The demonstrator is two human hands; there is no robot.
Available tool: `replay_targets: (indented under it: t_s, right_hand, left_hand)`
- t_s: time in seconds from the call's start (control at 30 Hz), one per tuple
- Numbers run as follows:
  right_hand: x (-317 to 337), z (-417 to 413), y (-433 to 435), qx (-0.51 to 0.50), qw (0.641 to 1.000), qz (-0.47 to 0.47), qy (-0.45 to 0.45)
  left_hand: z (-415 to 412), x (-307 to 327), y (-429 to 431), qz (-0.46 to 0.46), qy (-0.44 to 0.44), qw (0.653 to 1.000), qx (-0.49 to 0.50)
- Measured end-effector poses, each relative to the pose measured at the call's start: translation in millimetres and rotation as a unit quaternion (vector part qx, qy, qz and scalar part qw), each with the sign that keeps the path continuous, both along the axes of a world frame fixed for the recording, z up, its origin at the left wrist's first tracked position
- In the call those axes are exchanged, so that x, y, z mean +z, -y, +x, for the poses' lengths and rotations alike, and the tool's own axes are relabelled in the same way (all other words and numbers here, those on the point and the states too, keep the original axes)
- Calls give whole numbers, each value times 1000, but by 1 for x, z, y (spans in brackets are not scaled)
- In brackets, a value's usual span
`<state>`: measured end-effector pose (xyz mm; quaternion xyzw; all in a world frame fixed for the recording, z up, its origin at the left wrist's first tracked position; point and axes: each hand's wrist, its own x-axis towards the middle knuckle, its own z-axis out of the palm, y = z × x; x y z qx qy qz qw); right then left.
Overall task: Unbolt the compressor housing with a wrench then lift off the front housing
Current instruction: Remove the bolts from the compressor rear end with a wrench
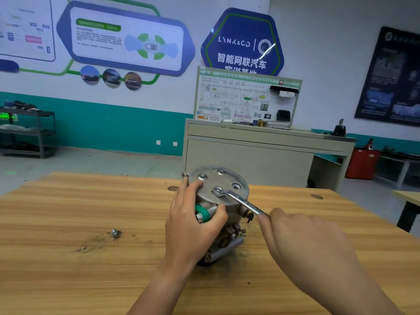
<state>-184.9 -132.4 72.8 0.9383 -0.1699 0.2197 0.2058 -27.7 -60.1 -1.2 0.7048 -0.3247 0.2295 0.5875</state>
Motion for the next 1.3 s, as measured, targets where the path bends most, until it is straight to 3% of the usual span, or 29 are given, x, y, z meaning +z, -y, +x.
replay_targets:
  t_s: [0.17,0.27,0.37,0.4,0.5,0.67,0.8,0.93,1.03,1.13,1.3]
  right_hand:
    - [0,5,12,46,998,7,39]
    - [-4,3,12,33,999,3,-23]
    - [-12,4,26,68,995,-74,20]
    - [-4,4,19,42,999,-23,6]
    - [2,2,17,70,996,8,52]
    - [-1,2,27,47,992,-53,101]
    - [-5,15,42,71,983,-59,161]
    - [-9,30,58,98,977,-77,173]
    - [-7,42,73,53,985,-79,144]
    - [-4,61,88,-12,994,29,101]
    - [-2,105,110,-21,967,231,107]
  left_hand:
    - [2,3,0,21,17,1000,4]
    - [4,6,3,27,13,1000,-5]
    - [5,10,5,36,10,999,-22]
    - [5,10,5,38,7,999,-27]
    - [8,10,4,42,11,999,-28]
    - [9,10,1,58,31,998,-24]
    - [21,13,-16,17,16,995,-94]
    - [32,19,-28,15,-2,993,-113]
    - [35,17,-26,31,-12,995,-96]
    - [31,14,-20,34,-9,995,-89]
    - [29,19,-9,-29,-77,985,-150]
